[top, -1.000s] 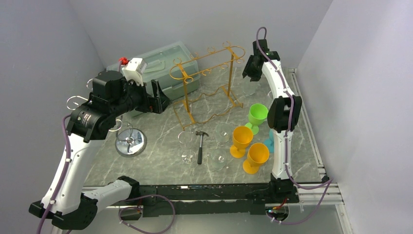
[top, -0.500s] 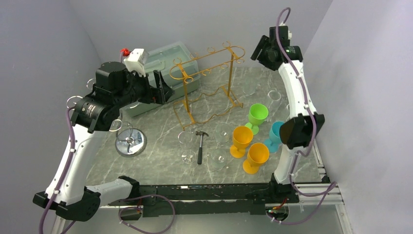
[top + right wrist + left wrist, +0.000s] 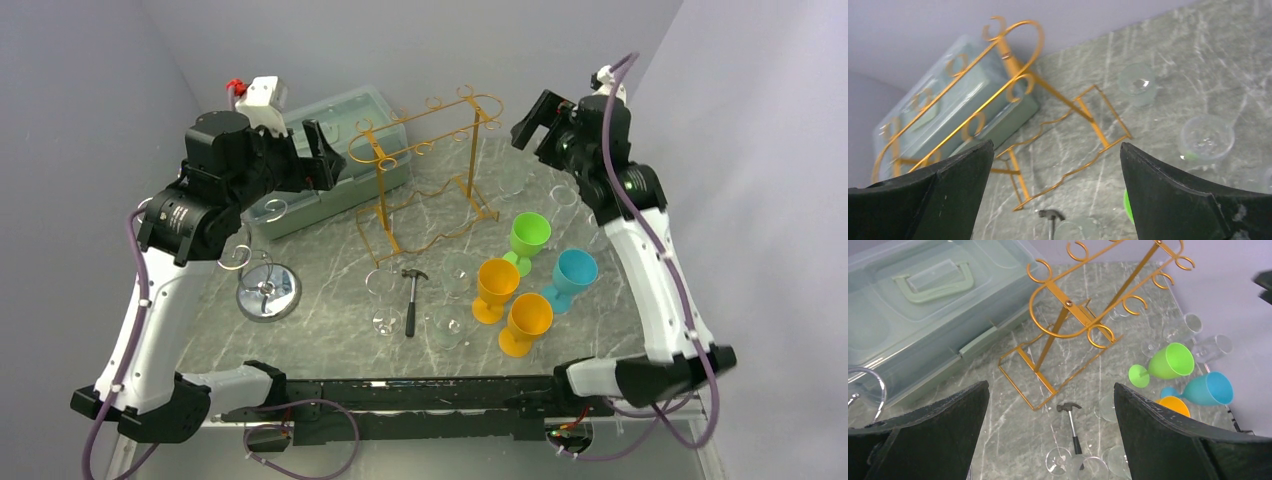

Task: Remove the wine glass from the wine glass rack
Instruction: Reset both arms

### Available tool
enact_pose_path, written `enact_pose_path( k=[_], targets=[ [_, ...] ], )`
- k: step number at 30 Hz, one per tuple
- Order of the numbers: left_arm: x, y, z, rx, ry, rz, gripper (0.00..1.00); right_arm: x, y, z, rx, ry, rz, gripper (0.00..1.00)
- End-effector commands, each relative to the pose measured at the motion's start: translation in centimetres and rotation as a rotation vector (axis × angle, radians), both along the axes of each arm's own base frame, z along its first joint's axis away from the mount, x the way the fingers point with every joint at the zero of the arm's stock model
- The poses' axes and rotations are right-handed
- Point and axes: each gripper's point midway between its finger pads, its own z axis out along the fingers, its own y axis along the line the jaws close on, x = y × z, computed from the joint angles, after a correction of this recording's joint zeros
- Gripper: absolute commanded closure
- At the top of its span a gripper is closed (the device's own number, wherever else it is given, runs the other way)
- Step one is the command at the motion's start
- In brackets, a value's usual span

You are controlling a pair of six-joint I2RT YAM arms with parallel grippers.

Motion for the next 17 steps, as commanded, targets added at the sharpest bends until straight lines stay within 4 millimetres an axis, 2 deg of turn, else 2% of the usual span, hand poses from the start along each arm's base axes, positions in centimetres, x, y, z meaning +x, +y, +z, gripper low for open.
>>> enact_pose_path(
  k=[1,4,9,17],
  targets=[
    [0.9,1.3,2.2,-0.003,-0.071,0.085,0.01,-3.0,1.1,5.8,0.032,-0.224,0.042,0.00],
    [1.2,1.2,2.8,-0.013,-0.088,0.093,0.00,-4.6,1.6,6.6,0.050,-0.258,0.081,0.00],
    [1.7,1.3,3.0,-0.009,-0.091,0.110,0.00,-6.4,1.8,7.4,0.079,-0.308,0.118,0.00],
    [2.2,1.8,3.0,0.009,-0.099,0.135,0.01,-7.2,1.8,8.4,0.084,-0.331,0.133,0.00]
  ],
)
